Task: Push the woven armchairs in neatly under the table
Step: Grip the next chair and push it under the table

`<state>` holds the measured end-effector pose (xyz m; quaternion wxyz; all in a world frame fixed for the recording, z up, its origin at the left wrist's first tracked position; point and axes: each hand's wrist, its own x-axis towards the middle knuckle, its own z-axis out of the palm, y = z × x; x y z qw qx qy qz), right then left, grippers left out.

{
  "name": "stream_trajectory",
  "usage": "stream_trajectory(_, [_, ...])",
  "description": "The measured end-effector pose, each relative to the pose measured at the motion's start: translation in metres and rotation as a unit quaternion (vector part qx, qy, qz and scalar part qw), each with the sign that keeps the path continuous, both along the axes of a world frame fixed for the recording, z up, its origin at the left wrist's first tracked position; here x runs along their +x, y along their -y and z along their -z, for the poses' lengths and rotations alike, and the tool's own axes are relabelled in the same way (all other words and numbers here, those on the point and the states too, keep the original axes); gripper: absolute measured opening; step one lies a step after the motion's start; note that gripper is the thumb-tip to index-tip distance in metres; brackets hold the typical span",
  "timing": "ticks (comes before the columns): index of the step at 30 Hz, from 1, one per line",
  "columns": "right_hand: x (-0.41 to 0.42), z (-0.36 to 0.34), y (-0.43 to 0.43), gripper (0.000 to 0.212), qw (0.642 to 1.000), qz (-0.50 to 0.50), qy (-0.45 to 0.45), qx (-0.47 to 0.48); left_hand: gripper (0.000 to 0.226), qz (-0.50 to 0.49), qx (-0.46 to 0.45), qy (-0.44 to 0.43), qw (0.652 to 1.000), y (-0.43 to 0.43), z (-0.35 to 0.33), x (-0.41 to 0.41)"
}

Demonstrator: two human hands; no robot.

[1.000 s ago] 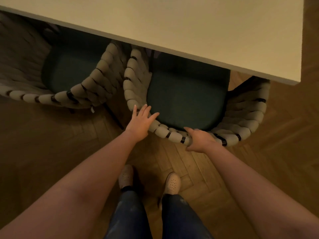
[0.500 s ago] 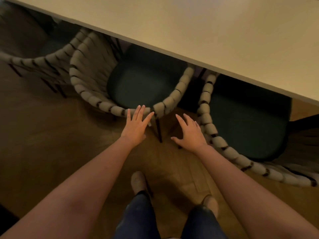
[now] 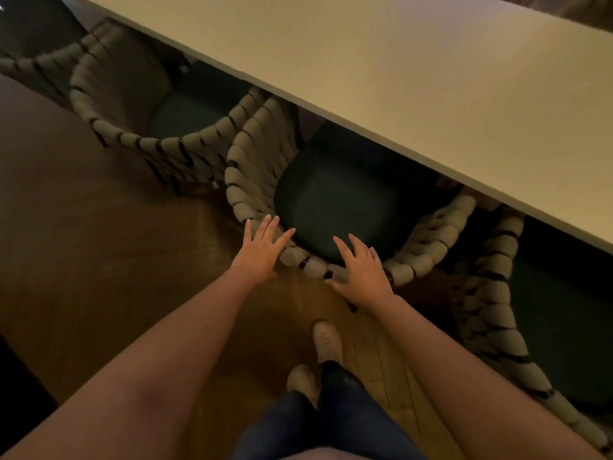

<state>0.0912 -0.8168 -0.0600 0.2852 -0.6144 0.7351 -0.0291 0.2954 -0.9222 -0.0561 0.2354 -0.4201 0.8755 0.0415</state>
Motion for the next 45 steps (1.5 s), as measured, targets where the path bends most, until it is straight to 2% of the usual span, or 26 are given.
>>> stream_trajectory(5, [0.022, -0.006, 0.076, 0.092, 0.998, -0.059, 0.004, 0.013, 0.097, -0.029, 0.012, 0.01, 0.999, 0.045, -0.007, 0.027])
stream_trajectory(9, [0.047, -0.005, 0.109, 0.095, 0.997, -0.071, 0.017, 0.036, 0.088, -0.008, 0.011, 0.024, 1.0, 0.074, -0.004, 0.047])
stream_trajectory(13, [0.062, 0.014, 0.107, 0.099, 0.995, -0.03, 0.022, 0.093, 0.077, 0.067, 0.03, 0.055, 0.996, 0.101, 0.002, 0.053])
stream_trajectory(17, [0.058, 0.027, 0.076, 0.101, 0.969, 0.116, 0.092, 0.198, 0.07, 0.183, 0.028, 0.074, 0.98, 0.126, 0.016, 0.045])
stream_trajectory(19, [0.062, 0.027, 0.064, 0.102, 0.968, 0.112, 0.05, 0.22, 0.064, 0.237, 0.032, 0.085, 0.967, 0.139, 0.025, 0.04])
stream_trajectory(21, [0.07, 0.025, 0.061, 0.089, 0.978, 0.072, -0.026, 0.196, 0.056, 0.276, 0.039, 0.087, 0.957, 0.151, 0.031, 0.037])
stream_trajectory(24, [0.082, 0.03, 0.065, 0.057, 0.978, 0.092, -0.079, 0.171, 0.047, 0.317, 0.053, 0.095, 0.942, 0.168, 0.044, 0.032])
stream_trajectory(26, [0.088, 0.031, 0.065, 0.047, 0.973, 0.112, -0.104, 0.171, 0.042, 0.332, 0.044, 0.097, 0.937, 0.17, 0.05, 0.031])
stream_trajectory(31, [0.098, 0.033, 0.058, 0.046, 0.972, 0.126, -0.131, 0.149, 0.039, 0.33, 0.036, 0.058, 0.942, 0.163, 0.053, 0.04])
stream_trajectory(37, [0.117, 0.035, 0.034, 0.043, 0.975, 0.101, -0.133, 0.148, 0.032, 0.309, 0.052, 0.06, 0.948, 0.135, 0.045, 0.067])
stream_trajectory(41, [0.121, 0.04, 0.005, 0.055, 0.987, 0.093, -0.079, 0.107, 0.027, 0.305, 0.057, 0.083, 0.947, 0.117, 0.043, 0.084])
stream_trajectory(43, [0.108, 0.041, -0.012, 0.056, 0.984, 0.098, -0.104, 0.105, 0.028, 0.304, 0.065, 0.08, 0.947, 0.116, 0.045, 0.088])
stream_trajectory(45, [0.091, 0.039, -0.025, 0.04, 0.975, 0.088, -0.165, 0.121, 0.029, 0.301, 0.071, 0.073, 0.948, 0.119, 0.045, 0.088])
